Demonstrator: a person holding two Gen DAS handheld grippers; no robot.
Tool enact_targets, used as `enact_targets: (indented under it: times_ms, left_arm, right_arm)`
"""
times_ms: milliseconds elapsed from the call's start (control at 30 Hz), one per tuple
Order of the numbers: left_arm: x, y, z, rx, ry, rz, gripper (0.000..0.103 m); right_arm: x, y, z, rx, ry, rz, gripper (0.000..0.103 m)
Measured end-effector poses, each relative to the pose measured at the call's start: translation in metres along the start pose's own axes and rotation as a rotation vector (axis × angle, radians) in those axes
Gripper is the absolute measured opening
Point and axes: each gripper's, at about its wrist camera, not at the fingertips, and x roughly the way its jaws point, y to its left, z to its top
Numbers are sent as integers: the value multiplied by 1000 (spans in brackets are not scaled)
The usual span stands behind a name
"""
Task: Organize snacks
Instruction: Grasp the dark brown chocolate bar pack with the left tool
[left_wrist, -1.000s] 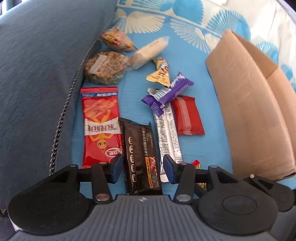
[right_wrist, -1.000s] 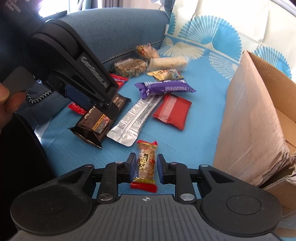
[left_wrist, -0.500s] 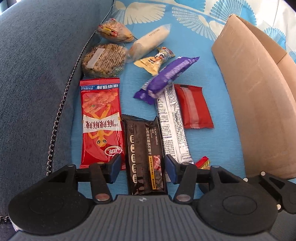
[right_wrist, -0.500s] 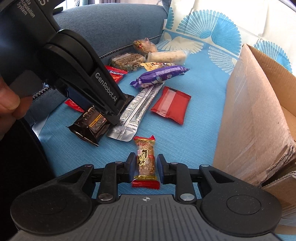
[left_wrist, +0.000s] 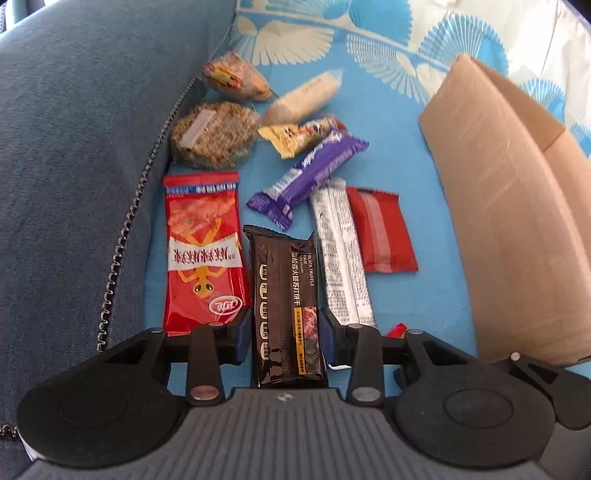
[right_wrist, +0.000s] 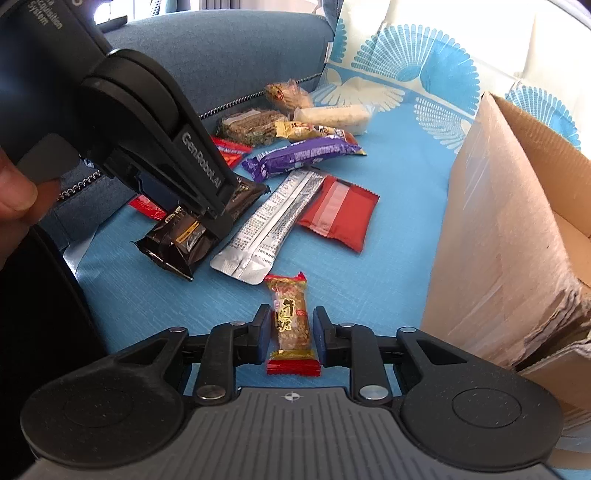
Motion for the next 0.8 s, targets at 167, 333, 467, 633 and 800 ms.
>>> enact_targets:
  times_ms: [167,333,467,633,800]
  left_arm:
    - [-8,6,-1,-40,-39,-16,42]
    - [-10,6,3,-41,-32,-19,42]
    - [-10,7,2,-41,-37,-22,42]
    - [-10,8,2,-47,-44,-29,42]
    - [-11,8,2,-48,-48,-39,42]
  right_arm:
    - [-5,-2,2,14,-36,-2,16]
    - [-7,0,4,10,-45,-3,14]
    - [-9,0,4,11,-60,-6,9]
    - [-16,-2,5,23,-117,-19,2]
    - [-12,-2,5,17,-72,-4,2]
